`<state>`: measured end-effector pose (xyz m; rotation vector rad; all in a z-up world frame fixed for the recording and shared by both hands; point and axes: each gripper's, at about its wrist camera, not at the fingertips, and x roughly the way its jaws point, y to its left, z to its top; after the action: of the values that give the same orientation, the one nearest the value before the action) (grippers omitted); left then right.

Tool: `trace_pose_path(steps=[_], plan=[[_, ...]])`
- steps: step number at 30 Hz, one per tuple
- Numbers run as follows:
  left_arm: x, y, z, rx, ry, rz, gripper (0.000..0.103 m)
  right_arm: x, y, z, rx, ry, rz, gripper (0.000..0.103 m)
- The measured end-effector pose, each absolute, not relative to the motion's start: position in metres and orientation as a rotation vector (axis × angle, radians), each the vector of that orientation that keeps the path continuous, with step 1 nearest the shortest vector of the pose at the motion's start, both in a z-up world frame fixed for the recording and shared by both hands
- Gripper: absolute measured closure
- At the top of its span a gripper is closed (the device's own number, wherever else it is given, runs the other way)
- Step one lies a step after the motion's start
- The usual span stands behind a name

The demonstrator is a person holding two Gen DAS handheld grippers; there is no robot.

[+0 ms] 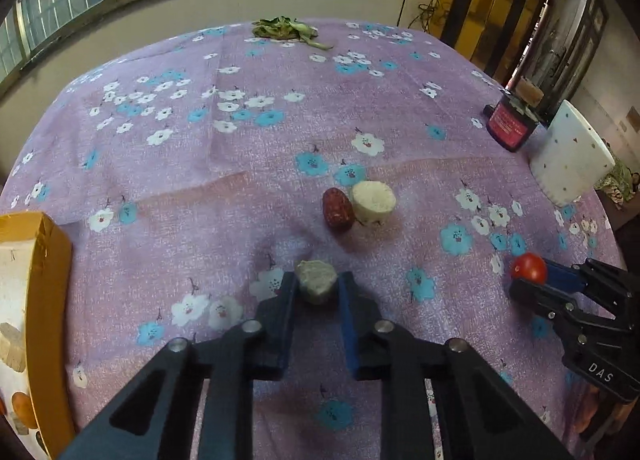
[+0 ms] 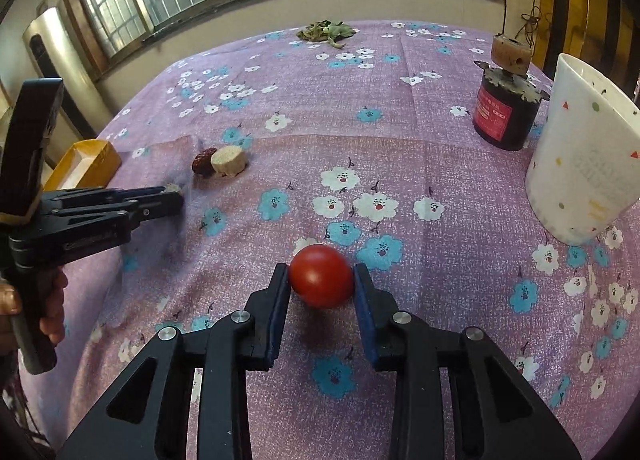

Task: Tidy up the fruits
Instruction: 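Grasp the red tomato with the right gripper while the left gripper grasps a cream block, then carry the red tomato and cream block with both grippers over the tray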

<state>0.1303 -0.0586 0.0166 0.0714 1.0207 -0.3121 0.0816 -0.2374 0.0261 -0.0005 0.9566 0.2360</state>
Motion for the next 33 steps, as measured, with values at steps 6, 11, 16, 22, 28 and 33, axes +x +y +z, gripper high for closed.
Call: trace_pose_path(steps=[6, 11, 16, 22, 28, 33], plan=[[0.117, -0.045, 0.023, 0.019, 1.018, -0.336, 0.080, 0.074, -0.231, 0.033, 0.010, 0.943, 0.231, 0.072], [0.093, -0.031, 0.036, -0.004, 1.004, -0.338, 0.080, 0.058, -0.222, 0.041, 0.034, 0.934, 0.232, 0.072], [0.066, -0.014, 0.048, -0.012, 0.988, -0.337, 0.080, 0.035, -0.205, 0.044, 0.025, 0.938, 0.236, 0.072], [0.038, 0.012, 0.060, -0.027, 0.965, -0.339, 0.080, 0.012, -0.177, 0.042, 0.023, 0.950, 0.240, 0.072], [0.019, 0.048, 0.072, -0.046, 0.941, -0.315, 0.080, 0.003, -0.139, 0.046, 0.017, 0.950, 0.272, 0.072], [0.008, 0.086, 0.082, -0.076, 0.920, -0.275, 0.080, 0.001, -0.100, 0.057, -0.010, 0.925, 0.320, 0.072]])
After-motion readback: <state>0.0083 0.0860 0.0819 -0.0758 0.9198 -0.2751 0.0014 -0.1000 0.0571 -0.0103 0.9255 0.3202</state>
